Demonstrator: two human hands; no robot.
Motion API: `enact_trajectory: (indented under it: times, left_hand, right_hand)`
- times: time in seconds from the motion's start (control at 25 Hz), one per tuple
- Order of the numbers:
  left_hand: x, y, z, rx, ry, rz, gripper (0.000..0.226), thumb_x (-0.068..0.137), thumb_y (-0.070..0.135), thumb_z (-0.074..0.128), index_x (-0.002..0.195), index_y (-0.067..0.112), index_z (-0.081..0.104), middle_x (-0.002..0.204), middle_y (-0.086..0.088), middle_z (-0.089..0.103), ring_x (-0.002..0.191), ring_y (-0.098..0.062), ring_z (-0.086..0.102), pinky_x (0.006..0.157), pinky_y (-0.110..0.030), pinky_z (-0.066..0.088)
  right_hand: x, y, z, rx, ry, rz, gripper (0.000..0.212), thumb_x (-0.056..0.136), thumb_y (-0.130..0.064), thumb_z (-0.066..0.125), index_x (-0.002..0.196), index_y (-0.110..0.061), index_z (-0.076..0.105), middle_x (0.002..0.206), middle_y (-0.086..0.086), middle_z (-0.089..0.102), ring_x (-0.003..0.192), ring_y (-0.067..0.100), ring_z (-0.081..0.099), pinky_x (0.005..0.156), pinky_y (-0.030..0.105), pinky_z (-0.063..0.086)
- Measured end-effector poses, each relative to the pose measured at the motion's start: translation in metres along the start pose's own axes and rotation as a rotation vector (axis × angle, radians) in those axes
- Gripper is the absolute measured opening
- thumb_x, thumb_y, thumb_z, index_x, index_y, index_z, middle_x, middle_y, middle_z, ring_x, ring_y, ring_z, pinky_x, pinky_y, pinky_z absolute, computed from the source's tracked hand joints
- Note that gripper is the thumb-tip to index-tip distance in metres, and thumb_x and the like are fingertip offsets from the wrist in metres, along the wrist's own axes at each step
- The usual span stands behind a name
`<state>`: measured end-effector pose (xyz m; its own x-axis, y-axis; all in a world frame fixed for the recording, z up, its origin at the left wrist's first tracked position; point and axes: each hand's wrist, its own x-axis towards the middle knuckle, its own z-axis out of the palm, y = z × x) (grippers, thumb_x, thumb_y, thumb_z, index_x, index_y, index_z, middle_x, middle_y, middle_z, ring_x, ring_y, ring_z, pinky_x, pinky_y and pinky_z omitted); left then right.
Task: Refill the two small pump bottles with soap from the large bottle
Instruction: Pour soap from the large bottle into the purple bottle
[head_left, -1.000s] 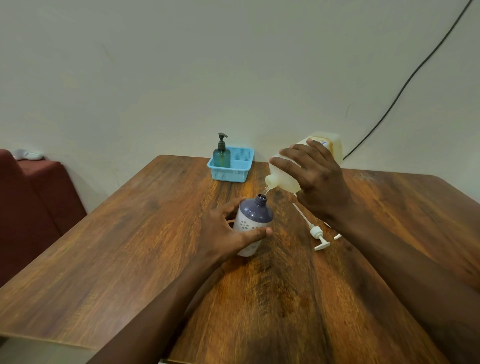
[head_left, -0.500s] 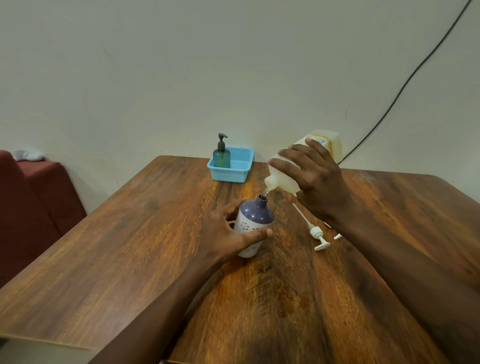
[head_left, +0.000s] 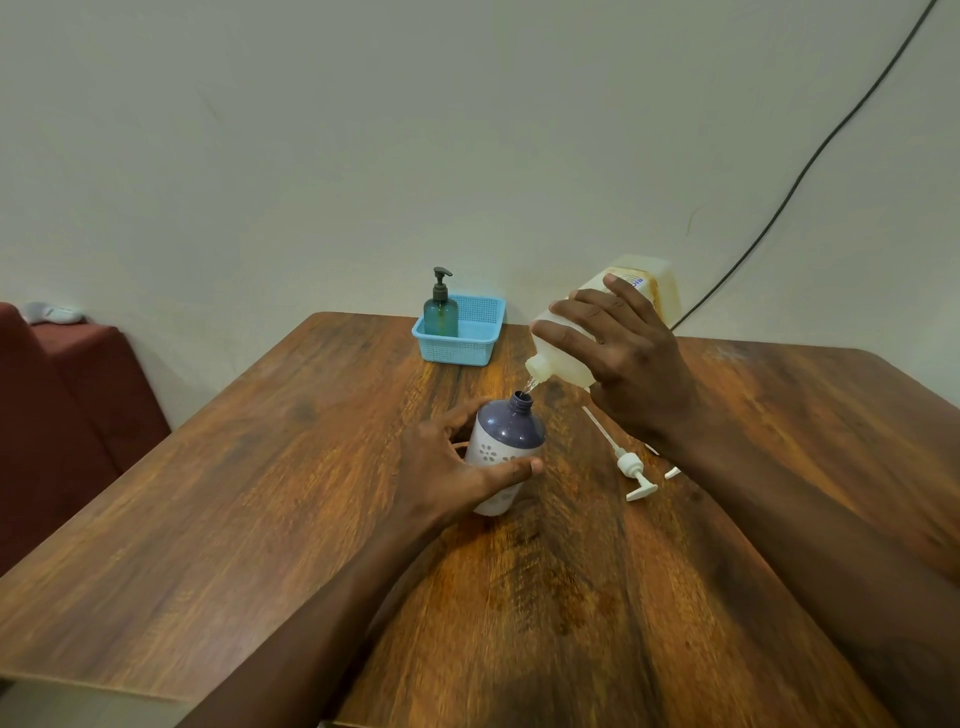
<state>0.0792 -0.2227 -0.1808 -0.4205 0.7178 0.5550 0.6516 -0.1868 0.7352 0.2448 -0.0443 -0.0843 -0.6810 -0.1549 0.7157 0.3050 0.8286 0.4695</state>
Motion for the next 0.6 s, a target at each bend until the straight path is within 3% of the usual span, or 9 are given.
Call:
enact_trajectory:
  times: [0.24,0.6]
  left_hand:
    - [-0.0010,-0.0064,0.0018,0.022,0.015,-0.019,0.082,0.065,0.066,0.089,0.135,0.031,0.067,0.121,0.018,0.074,0.110,0.004,0.068,0.089,-0.026,0.059]
    - [-0.0026,-0.0015,0.0021,-0.003,0.002,-0.032,0.079,0.066,0.058,0.093,0.134,0.028,0.068,0.119,0.017,0.075,0.109,0.003,0.069,0.092,-0.030,0.060]
  right_hand:
    - [-0.0006,-0.0001,0.0012,-0.025,-0.013,-0.026,0.055,0.085,-0.002,0.063,0.138,-0.014,0.062,0.137,0.018,0.063,0.129,0.039,0.058,0.122,0.051,0.023]
    - [-0.0012,-0.0009,0.0000,-0.035,-0.001,-0.052,0.046,0.093,-0.004,0.054,0.137,-0.015,0.065,0.136,0.017,0.065,0.128,0.038,0.060,0.122,0.053,0.028]
